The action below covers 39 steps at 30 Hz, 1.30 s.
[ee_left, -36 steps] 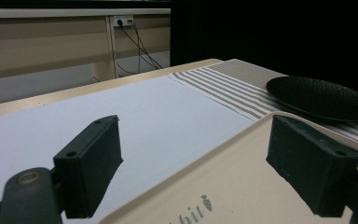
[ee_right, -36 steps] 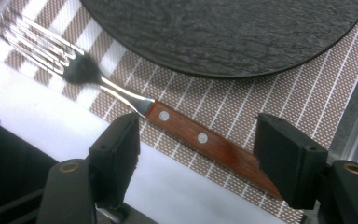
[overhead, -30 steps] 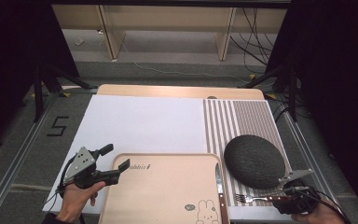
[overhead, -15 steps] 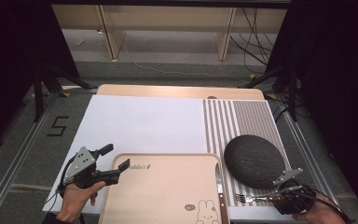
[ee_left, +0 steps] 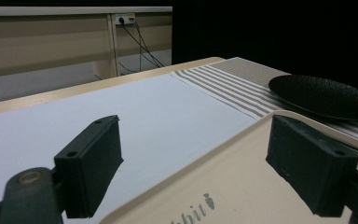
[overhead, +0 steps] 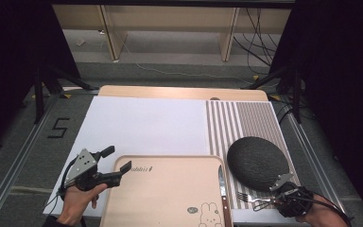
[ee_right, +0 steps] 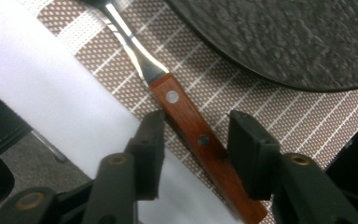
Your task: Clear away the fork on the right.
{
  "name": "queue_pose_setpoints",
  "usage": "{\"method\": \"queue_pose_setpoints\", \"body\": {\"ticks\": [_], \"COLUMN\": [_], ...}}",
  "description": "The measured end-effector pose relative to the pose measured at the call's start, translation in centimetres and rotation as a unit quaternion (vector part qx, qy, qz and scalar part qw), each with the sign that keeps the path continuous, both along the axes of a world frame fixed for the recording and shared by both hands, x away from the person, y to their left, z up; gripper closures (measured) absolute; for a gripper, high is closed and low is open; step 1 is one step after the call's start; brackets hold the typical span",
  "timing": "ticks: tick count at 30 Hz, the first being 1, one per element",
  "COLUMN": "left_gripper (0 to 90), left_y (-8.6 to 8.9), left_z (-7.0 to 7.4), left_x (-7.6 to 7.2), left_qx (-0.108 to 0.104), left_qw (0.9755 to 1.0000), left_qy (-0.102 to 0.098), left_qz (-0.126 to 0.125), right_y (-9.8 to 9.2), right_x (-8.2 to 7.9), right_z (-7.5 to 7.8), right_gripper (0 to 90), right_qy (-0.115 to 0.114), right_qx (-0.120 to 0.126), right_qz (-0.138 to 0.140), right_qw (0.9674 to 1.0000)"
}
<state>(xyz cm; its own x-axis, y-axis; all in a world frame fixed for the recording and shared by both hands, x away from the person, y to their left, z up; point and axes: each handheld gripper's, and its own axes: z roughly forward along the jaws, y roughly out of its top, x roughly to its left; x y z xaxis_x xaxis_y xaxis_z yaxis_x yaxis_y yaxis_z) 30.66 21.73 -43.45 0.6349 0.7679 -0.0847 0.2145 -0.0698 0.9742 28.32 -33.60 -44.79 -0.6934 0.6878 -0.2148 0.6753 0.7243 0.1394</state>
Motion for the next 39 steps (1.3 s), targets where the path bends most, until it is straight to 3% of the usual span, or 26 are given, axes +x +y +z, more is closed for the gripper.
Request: {"method": "queue_pose_setpoints", "body": {"ticks": [10,12,25,31,32,34,35,38,39], "left_gripper": [17.1,17.1,17.2,17.3,17.3,17.3,17.4,17.3,17.4], "left_y": [0.0,-0.1,0.0,0.0,0.0,0.0,0.0,0.1,0.1], "left_z": [0.0,0.0,0.0,0.0,0.0,0.0,0.0,0.0,0.0], "left_x": [0.1,0.0,0.0,0.0,0.0,0.0,0.0,0.0,0.0], "left_qx": [-0.004,-0.006,-0.002,-0.003,-0.003,-0.003,-0.003,-0.003,-0.002], "left_qw": [1.0,1.0,1.0,1.0,1.0,1.0,1.0,1.0,1.0], "left_qy": [-0.003,-0.002,0.001,0.001,0.0,0.0,0.0,0.0,0.0], "left_qz": [-0.003,-0.003,-0.002,-0.001,-0.001,-0.001,-0.001,-0.001,-0.001], "right_y": [0.8,0.9,1.9,2.3,2.2,2.2,2.3,2.3,2.2], "right_x": [-0.2,-0.1,-0.5,-0.7,-0.6,-0.7,-0.9,-1.0,-0.9], "right_z": [-0.1,-0.1,-0.2,-0.3,-0.2,-0.1,-0.2,-0.2,0.0], "right_gripper": [69.9,71.5,75.1,76.6,76.7,76.8,76.9,77.0,77.1], "right_qy": [0.01,0.007,0.005,0.004,0.003,0.002,0.002,0.001,0.004], "right_qx": [-0.018,-0.027,-0.065,-0.079,-0.088,-0.088,-0.077,-0.075,-0.084], "right_qz": [0.024,0.039,0.072,0.092,0.104,0.107,0.096,0.093,0.108], "right_qw": [0.9995,0.9989,0.9953,0.9926,0.9906,0.9903,0.9924,0.9928,0.9907]}}
